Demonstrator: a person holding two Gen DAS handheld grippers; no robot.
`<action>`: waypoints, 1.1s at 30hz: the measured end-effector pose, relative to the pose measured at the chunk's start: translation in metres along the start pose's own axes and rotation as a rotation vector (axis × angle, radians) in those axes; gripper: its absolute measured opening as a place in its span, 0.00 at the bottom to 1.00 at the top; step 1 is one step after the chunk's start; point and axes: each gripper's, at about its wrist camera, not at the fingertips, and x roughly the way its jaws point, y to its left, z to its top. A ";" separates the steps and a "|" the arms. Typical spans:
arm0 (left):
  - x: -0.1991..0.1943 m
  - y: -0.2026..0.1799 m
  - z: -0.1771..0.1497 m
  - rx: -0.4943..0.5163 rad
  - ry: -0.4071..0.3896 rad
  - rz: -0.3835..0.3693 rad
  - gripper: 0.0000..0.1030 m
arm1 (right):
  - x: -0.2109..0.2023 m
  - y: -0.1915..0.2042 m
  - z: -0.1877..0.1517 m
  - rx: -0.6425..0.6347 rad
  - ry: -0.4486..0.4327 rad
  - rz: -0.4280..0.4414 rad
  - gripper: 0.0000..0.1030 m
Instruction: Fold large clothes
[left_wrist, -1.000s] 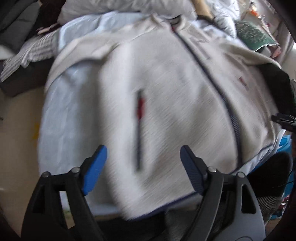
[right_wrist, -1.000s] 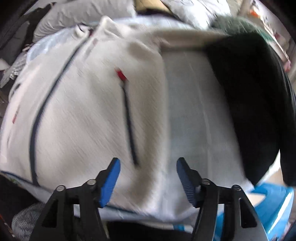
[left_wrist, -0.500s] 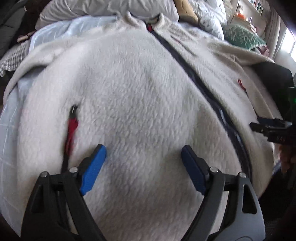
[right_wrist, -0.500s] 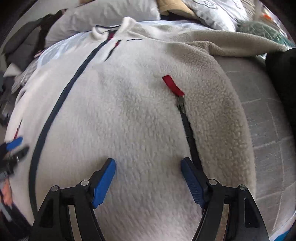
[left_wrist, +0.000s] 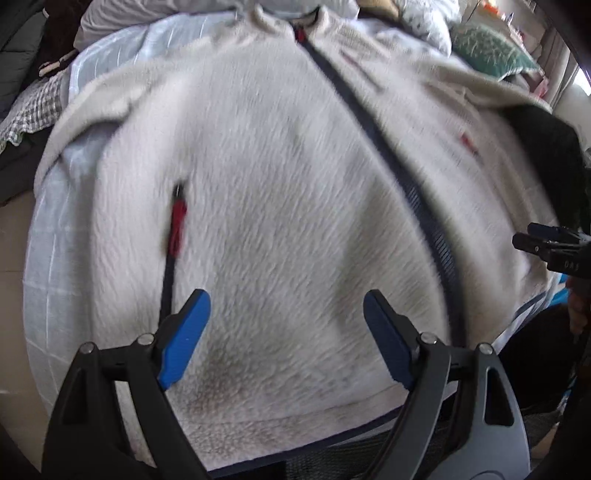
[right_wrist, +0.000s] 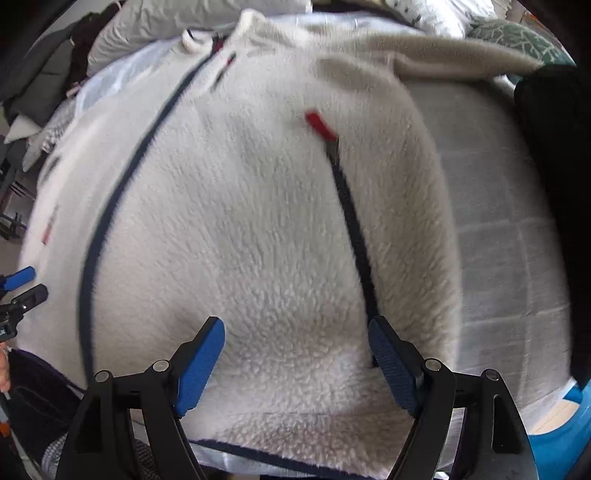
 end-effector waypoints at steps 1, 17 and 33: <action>-0.005 -0.003 0.007 0.001 -0.007 -0.005 0.83 | -0.011 -0.003 0.005 0.006 -0.024 -0.001 0.80; 0.020 -0.035 0.125 -0.079 -0.153 -0.101 0.90 | -0.106 -0.077 0.109 0.125 -0.240 -0.108 0.80; 0.062 -0.004 0.129 -0.103 -0.120 -0.010 0.90 | -0.104 -0.282 0.179 0.599 -0.206 -0.282 0.80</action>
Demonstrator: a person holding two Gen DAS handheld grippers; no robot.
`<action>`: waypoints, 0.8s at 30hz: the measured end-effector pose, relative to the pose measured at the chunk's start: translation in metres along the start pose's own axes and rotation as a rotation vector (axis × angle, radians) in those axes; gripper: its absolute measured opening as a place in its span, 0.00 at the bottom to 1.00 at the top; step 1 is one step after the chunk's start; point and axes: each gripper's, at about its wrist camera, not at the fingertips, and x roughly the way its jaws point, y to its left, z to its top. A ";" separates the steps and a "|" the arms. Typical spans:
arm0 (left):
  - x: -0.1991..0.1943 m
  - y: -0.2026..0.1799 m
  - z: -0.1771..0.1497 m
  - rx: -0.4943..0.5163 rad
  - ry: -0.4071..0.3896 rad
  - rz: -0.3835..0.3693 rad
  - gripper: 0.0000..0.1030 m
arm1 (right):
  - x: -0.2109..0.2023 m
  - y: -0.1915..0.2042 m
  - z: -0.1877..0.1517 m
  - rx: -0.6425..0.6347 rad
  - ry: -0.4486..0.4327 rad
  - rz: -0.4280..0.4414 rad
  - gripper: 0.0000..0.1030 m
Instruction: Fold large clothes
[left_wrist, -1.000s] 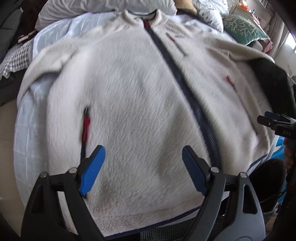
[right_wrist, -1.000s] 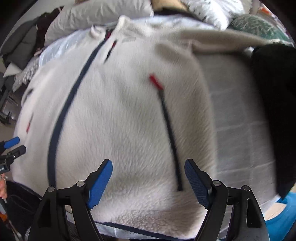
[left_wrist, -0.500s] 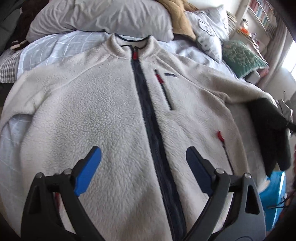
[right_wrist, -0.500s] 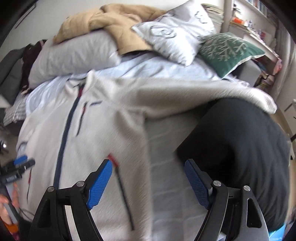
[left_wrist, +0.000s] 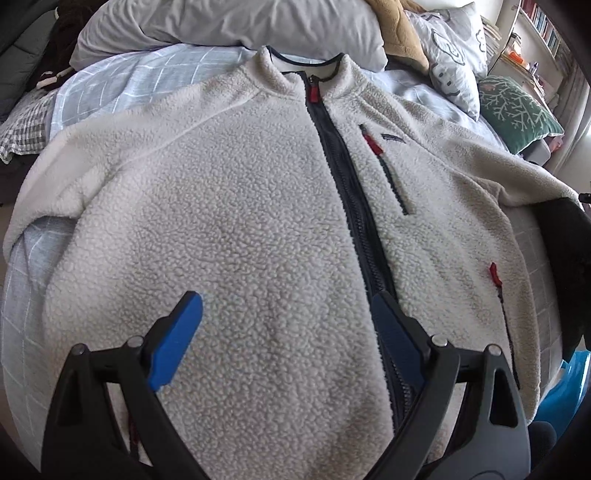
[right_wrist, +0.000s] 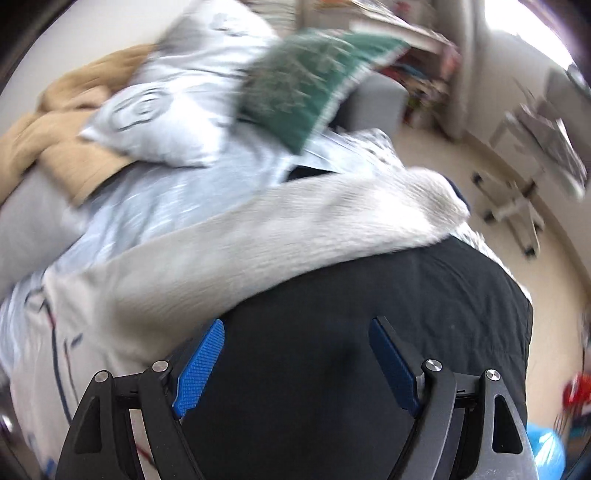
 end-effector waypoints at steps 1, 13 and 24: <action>0.001 0.000 0.000 0.003 0.003 0.003 0.90 | 0.005 -0.005 0.004 0.020 0.011 -0.004 0.80; 0.010 -0.003 0.000 0.026 0.029 0.009 0.90 | 0.040 -0.025 0.029 0.135 0.032 -0.006 0.80; 0.003 0.003 0.006 0.019 -0.005 0.014 0.90 | 0.035 0.002 0.047 0.066 -0.053 0.007 0.06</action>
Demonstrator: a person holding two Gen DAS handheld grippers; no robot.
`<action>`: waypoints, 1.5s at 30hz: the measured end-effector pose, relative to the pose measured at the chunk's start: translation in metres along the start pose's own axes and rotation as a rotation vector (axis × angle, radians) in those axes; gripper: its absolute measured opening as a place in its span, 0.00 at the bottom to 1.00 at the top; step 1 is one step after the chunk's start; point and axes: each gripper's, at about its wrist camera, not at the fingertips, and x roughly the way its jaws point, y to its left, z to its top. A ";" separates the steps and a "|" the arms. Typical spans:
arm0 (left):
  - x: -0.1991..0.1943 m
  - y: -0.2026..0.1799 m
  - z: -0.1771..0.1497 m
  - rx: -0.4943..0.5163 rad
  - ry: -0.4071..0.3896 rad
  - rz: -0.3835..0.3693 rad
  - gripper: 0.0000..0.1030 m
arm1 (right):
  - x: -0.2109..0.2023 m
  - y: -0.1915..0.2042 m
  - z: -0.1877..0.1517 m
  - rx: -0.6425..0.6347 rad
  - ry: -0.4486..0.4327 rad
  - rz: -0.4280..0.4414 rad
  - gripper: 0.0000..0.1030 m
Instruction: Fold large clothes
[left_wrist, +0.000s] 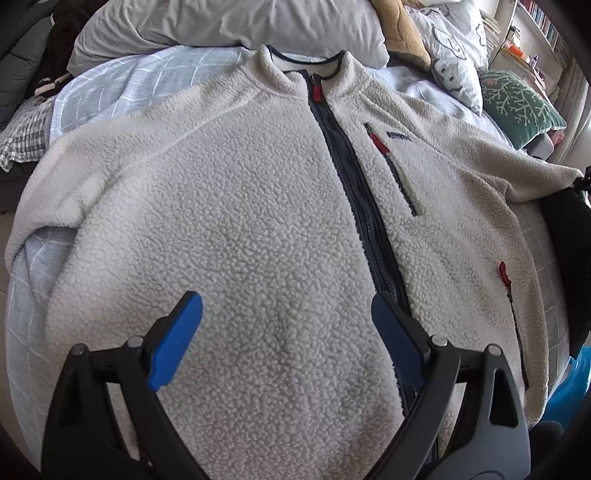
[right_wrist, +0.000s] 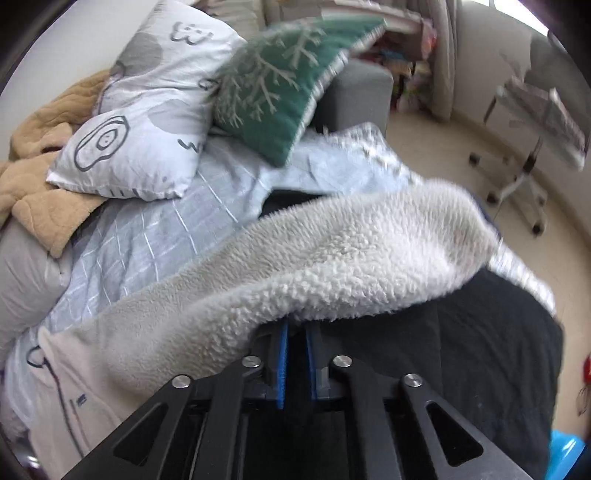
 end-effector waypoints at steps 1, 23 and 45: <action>-0.001 0.001 0.001 -0.002 -0.004 -0.001 0.90 | -0.007 0.007 0.000 -0.022 -0.027 -0.002 0.06; -0.013 0.028 0.014 -0.033 -0.049 0.020 0.90 | -0.130 0.303 -0.090 -0.599 -0.248 0.295 0.05; -0.006 0.051 0.020 -0.060 -0.017 0.054 0.90 | 0.005 0.400 -0.326 -0.918 0.250 0.425 0.56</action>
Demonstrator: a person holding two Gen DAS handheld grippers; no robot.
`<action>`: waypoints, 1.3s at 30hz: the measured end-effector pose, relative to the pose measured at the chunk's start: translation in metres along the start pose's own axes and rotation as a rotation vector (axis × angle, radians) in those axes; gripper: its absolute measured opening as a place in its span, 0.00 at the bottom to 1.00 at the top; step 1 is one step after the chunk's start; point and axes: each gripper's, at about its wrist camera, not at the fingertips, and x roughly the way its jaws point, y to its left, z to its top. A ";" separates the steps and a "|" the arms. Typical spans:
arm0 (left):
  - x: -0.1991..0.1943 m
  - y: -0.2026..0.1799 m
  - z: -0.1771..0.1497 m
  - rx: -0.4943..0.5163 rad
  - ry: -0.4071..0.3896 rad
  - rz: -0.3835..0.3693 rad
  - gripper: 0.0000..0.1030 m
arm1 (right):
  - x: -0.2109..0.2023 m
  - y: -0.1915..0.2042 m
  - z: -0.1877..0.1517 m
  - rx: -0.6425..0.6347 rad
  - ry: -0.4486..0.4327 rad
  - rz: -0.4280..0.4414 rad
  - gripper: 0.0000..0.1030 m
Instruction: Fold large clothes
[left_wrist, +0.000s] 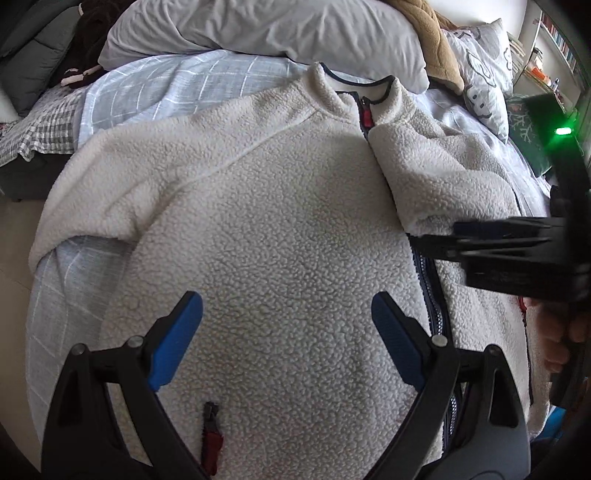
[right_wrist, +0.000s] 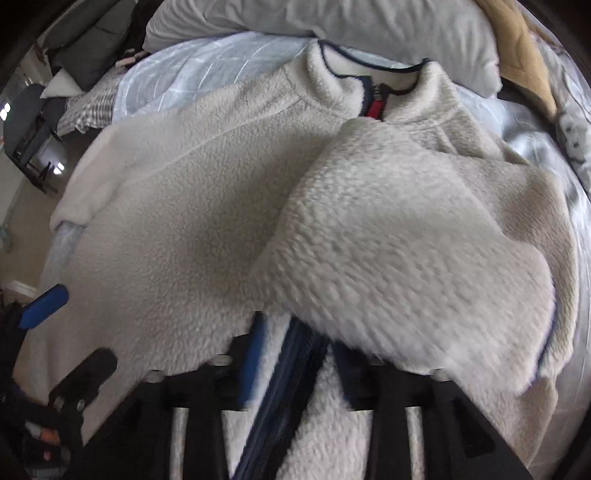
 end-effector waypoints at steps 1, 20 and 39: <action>0.000 -0.002 0.000 0.008 0.000 0.002 0.90 | -0.008 -0.004 -0.004 0.009 -0.023 0.009 0.62; 0.047 -0.182 0.055 0.473 -0.058 0.052 0.89 | -0.083 -0.167 -0.086 0.400 -0.240 -0.048 0.64; 0.020 -0.063 0.087 0.032 -0.078 0.046 0.18 | -0.043 -0.203 -0.098 0.457 -0.131 -0.065 0.64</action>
